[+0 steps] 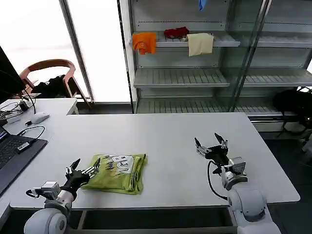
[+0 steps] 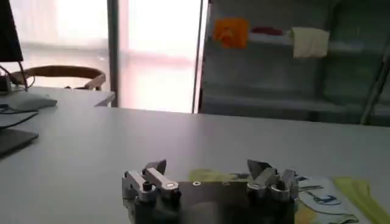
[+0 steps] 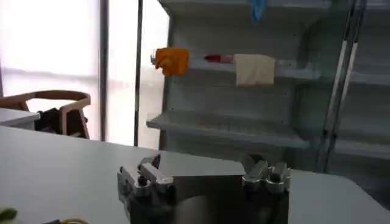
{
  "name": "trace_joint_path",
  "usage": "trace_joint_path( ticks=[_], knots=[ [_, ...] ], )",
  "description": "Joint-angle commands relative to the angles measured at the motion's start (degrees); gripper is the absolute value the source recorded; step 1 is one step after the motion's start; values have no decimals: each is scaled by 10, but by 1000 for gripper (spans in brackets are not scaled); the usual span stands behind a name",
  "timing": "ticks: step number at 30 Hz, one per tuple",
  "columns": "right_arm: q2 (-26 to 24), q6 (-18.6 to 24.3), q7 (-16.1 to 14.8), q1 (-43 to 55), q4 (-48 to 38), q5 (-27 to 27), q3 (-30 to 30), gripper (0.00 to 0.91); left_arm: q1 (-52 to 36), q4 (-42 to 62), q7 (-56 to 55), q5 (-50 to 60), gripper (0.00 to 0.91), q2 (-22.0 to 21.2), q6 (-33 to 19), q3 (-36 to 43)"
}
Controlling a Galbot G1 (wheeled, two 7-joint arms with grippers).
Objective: Fold and organize the clothes.
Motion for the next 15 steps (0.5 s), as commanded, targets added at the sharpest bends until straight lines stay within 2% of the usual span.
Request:
trace_joint_path(
  ticks=[1, 8, 10, 13, 15],
  knots=[
    [0, 0, 0, 0, 0, 0, 0, 907, 3, 52, 11, 6, 907, 1, -11, -23],
    [2, 0, 0, 1, -2, -5, -4, 907, 7, 69, 13, 12, 897, -3, -29, -13],
    [3, 0, -1, 1, -2, -6, -5, 907, 5, 72, 14, 18, 695, -5, -33, -10],
    [3, 0, -1, 1, -2, -7, -5, 907, 4, 75, 15, 24, 574, -8, -40, -5],
    [3, 0, -1, 0, -2, -7, -4, 907, 5, 72, 18, 21, 534, -9, -40, -2]
  ],
)
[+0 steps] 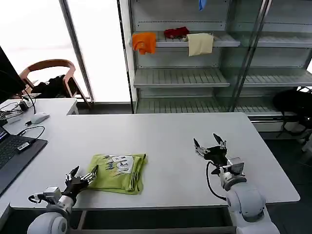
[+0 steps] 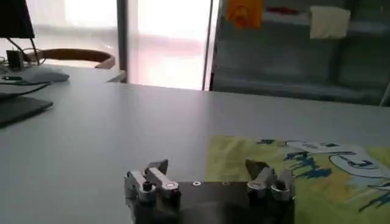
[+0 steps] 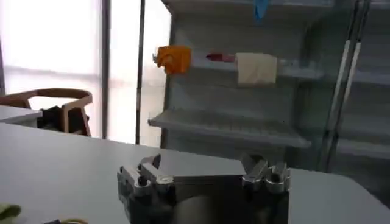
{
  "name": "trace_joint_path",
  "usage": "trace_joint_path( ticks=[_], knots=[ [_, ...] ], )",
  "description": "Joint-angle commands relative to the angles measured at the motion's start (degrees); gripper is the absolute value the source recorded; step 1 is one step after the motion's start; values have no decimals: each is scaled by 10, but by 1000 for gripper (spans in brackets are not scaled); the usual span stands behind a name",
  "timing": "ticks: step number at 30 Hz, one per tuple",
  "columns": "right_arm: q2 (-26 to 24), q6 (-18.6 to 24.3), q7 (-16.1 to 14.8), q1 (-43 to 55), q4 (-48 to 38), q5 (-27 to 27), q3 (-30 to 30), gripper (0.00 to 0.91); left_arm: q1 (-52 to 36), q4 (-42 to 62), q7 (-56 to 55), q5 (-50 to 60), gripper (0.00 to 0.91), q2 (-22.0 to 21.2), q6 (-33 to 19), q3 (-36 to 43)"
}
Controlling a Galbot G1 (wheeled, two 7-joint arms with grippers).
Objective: Fold and organize the clothes.
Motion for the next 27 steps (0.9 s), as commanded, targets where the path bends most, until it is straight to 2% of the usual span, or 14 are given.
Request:
trace_joint_path(
  ticks=[1, 6, 10, 12, 14, 16, 17, 18, 27],
  knots=[
    [0, 1, 0, 0, 0, 0, 1, 907, 3, 14, 7, 3, 524, -1, -11, 2],
    [-1, 1, -1, -1, 0, -1, 3, 907, 6, -3, 8, -30, 393, -8, 5, 11],
    [0, 1, 0, 0, 0, -1, 4, 907, 4, -5, 7, -45, 393, -12, 18, 16],
    [0, 1, 0, -1, 1, -1, 3, 907, 3, -3, 5, -52, 443, -13, 21, 15],
    [0, 2, 0, -2, 1, -1, 4, 907, 3, 1, 5, -59, 453, -13, 21, 13],
    [-1, 2, 0, -3, 1, -3, 4, 907, 6, 1, 5, -74, 282, -12, 21, 11],
    [-1, 2, 0, -3, 1, -3, 5, 907, 7, 1, 5, -81, 171, -11, 21, 9],
    [-1, 2, 0, -3, 1, -2, 5, 907, 7, 0, 4, -87, 20, -11, 20, 8],
    [-1, 2, 2, -1, 2, -4, 2, 907, 9, -2, 13, -104, 0, -11, 11, 10]
  ],
)
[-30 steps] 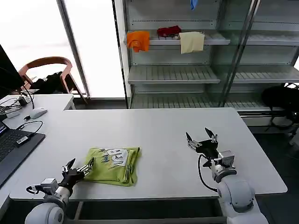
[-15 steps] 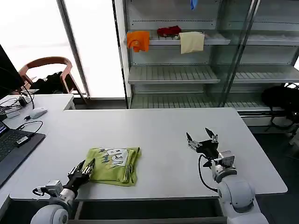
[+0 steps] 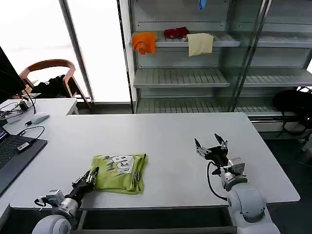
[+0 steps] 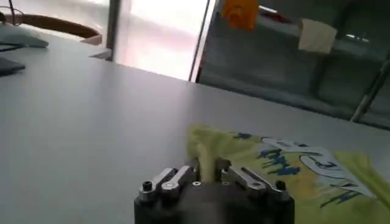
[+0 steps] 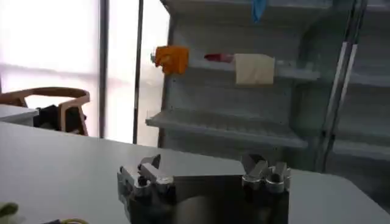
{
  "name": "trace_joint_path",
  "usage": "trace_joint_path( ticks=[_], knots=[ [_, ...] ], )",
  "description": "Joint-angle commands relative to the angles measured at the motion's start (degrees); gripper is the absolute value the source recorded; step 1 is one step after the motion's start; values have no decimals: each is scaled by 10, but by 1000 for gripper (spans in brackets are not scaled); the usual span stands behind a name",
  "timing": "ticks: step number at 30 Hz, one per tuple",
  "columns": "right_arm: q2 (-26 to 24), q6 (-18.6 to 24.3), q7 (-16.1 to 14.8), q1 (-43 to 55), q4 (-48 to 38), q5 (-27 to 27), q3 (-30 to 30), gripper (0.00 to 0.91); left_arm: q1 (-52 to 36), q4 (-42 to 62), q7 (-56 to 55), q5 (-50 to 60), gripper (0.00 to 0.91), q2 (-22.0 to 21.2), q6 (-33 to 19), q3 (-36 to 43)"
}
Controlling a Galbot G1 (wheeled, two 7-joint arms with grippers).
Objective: Fold and organize the clothes.
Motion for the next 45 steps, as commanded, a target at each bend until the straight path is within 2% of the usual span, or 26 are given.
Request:
trace_joint_path(
  ticks=[1, 7, 10, 14, 17, 18, 20, 21, 22, 24, 27, 31, 33, 37, 39, 40, 41, 45],
  knots=[
    [0, 0, 1, 0, 1, 0, 0, 907, 0, 0, 4, -24, 0, 0, -3, 1],
    [-1, 0, 1, -1, 1, 0, 4, 907, 2, -2, 12, 1, 0, 1, -28, -2],
    [-2, 1, 1, 0, 1, 1, 5, 907, 3, -5, 33, 70, 0, 2, -63, -18],
    [-4, 2, 1, 2, 0, 4, 8, 907, -2, -12, 55, 161, 0, 26, -103, -73],
    [-7, 4, 0, 4, -2, 8, 9, 907, -11, -7, 79, 257, 0, 59, -123, -144],
    [-7, 5, 0, 5, -4, 9, 9, 907, -16, -7, 87, 278, 0, 94, -119, -168],
    [-8, 6, 0, 6, -6, 10, 9, 907, -23, -2, 100, 298, 0, 131, -117, -193],
    [-7, 8, -1, 6, -8, 11, 7, 907, -29, 2, 103, 305, 0, 168, -111, -211],
    [-7, 8, -1, 7, -9, 11, 7, 907, -32, 4, 110, 310, 0, 181, -104, -224],
    [-6, 11, -1, 7, -11, 12, 4, 907, -43, 9, 115, 331, 0, 224, -102, -239],
    [-6, 14, -2, 7, -15, 14, 4, 907, -57, 7, 122, 372, 0, 263, -111, -243],
    [-8, 18, -3, 4, -20, 19, 8, 907, -56, -25, 143, 434, 0, 293, -117, -208],
    [-8, 22, -3, 1, -22, 20, 12, 907, -43, -46, 146, 484, 0, 287, -124, -173],
    [-10, 30, -4, -11, -29, 24, 23, 907, -34, -72, 137, 583, 0, 227, -124, -48],
    [-14, 34, -4, -19, -33, 28, 32, 907, -21, -72, 131, 645, 0, 159, -129, 25],
    [-17, 36, -4, -21, -35, 30, 35, 907, -18, -71, 126, 664, 0, 148, -128, 45],
    [-21, 38, -4, -24, -37, 34, 41, 907, -11, -68, 124, 687, 10, 101, -127, 89],
    [-28, 39, -2, -31, -40, 39, 52, 907, -39, -32, 90, 665, 10, 24, -92, 202]
  ],
)
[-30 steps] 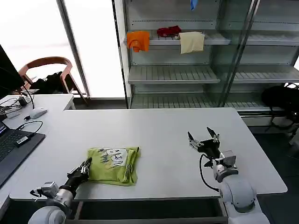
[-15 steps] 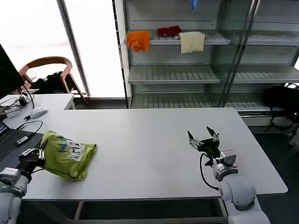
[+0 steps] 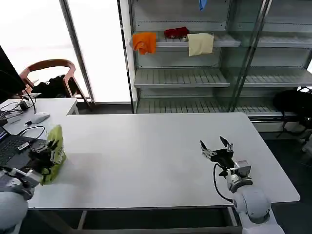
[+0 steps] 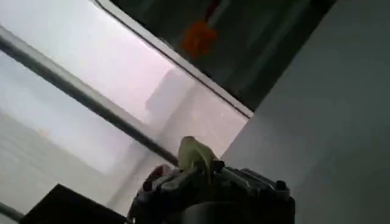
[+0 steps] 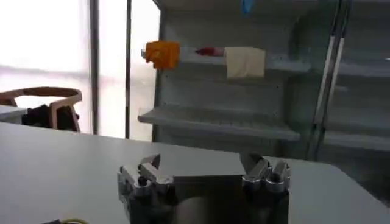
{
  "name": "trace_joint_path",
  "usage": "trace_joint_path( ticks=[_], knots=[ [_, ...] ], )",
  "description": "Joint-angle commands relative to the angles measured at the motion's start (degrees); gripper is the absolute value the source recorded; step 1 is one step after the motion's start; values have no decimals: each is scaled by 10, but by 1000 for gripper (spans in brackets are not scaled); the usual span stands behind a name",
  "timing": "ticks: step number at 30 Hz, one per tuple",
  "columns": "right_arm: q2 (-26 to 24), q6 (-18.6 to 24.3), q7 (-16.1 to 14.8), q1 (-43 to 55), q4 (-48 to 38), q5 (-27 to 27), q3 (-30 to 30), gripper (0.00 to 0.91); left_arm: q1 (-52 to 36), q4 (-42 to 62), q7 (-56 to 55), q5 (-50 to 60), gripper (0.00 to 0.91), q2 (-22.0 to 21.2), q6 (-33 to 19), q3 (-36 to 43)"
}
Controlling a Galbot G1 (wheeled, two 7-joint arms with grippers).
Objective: Fold and organize the clothes.
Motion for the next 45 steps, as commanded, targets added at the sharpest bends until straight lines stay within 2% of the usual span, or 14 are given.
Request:
trace_joint_path(
  ticks=[1, 4, 12, 13, 14, 20, 23, 27, 33, 35, 36, 37, 40, 45],
  knots=[
    [-10, 6, 1, -16, -5, 7, 22, 907, -33, 10, -34, 135, 10, -168, 44, 287],
    [-13, 5, 1, -19, 1, 7, 28, 907, -67, 6, -59, 69, 10, -171, 80, 320],
    [-10, 2, 2, -18, 3, 3, 25, 907, -99, -16, -142, -140, 30, -156, 160, 338],
    [-8, 0, 2, -15, 3, 1, 21, 907, -103, -16, -152, -169, 252, -155, 169, 340],
    [-6, -1, 2, -14, 3, 0, 19, 907, -109, -15, -165, -177, 907, -155, 173, 341],
    [4, -18, 2, -6, 12, -2, -2, 907, -136, -6, -210, -318, 907, -157, 185, 340],
    [11, -49, 4, -3, 25, 13, -23, 907, -138, -38, -237, -444, 907, -156, 205, 329],
    [32, -114, 25, 5, 50, 85, -63, 907, -134, -86, -242, -528, 907, -142, 205, 288],
    [69, -116, 87, 39, 16, 191, -193, 907, -116, -118, -236, -555, 907, -110, 204, 194],
    [75, -116, 128, 68, -16, 254, -248, 907, -104, -113, -234, -553, 907, -108, 204, 161],
    [76, -116, 139, 79, -25, 266, -266, 907, -97, -111, -234, -554, 907, -109, 204, 148],
    [80, -116, 151, 93, -32, 303, -284, 907, -94, -110, -234, -555, 907, -111, 204, 142],
    [130, -116, 169, 114, -76, 325, -300, 907, -76, -107, -229, -553, 907, -121, 202, 121],
    [148, -117, 178, 150, -129, 345, -335, 907, -56, -105, -226, -547, 907, -138, 200, 110]
  ],
)
